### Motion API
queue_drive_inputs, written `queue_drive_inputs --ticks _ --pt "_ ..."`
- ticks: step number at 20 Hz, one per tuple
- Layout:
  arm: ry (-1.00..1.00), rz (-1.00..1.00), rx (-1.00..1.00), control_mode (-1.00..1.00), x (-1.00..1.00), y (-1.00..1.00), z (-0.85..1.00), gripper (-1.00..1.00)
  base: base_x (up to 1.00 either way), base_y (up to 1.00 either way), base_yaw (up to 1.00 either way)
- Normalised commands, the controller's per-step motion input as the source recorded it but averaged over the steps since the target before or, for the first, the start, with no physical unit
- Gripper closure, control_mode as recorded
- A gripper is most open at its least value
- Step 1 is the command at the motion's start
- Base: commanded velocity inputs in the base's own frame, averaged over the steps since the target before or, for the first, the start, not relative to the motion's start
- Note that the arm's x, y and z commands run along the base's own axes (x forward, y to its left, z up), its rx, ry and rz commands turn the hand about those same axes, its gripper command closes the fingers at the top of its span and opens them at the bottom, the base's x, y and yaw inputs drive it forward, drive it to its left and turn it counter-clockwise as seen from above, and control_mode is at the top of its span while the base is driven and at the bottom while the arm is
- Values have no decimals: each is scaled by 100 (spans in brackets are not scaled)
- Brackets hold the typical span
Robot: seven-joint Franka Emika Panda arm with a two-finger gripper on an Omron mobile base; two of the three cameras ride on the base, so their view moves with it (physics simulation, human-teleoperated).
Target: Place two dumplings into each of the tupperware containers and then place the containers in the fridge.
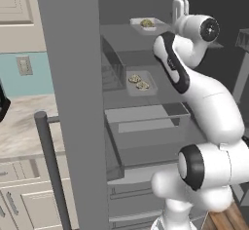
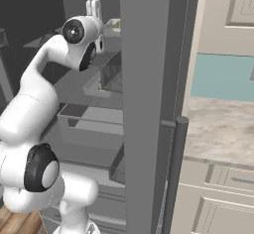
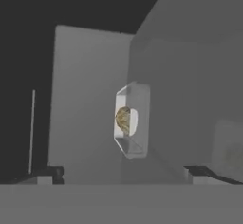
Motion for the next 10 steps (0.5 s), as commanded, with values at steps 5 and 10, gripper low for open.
queue_drive_inputs --ticks 5,10 --pt "24 0 -1 -100 -100 0 -12 -100 0 0 0" --pt "3 0 0 -100 -100 -9 -63 -100 0 0 0"
